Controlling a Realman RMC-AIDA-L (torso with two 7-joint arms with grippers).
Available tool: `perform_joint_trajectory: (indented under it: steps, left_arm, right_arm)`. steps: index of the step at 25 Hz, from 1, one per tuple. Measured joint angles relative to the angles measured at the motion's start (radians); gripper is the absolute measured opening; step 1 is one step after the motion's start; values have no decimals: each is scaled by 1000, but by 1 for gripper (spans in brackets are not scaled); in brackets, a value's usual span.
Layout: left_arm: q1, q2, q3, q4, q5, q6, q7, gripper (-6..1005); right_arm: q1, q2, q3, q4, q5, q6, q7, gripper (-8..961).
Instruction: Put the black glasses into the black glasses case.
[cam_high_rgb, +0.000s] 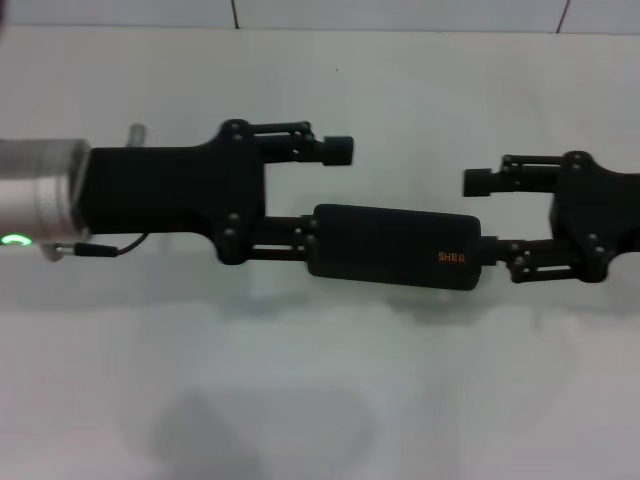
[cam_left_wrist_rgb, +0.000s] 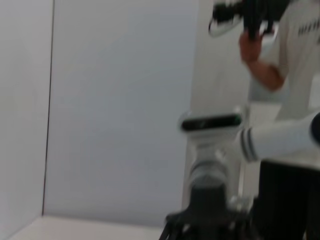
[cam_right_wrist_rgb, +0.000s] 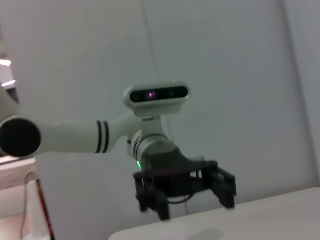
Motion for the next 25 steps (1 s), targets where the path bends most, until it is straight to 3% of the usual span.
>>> perform_joint_trajectory:
  steps: [3,6,25]
  left_arm:
    - [6,8,-53,-41,-2,51,19,531]
    - [31,12,-61,-54,-2,57,39,763]
    - [56,11,-62,-105,7,52,108,765]
  right_arm:
    - [17,2,-20,4,3,20,0,722]
    - [18,3,-25,5,17,25,0,722]
    - [10,4,-48,64,99,-3,-43,719]
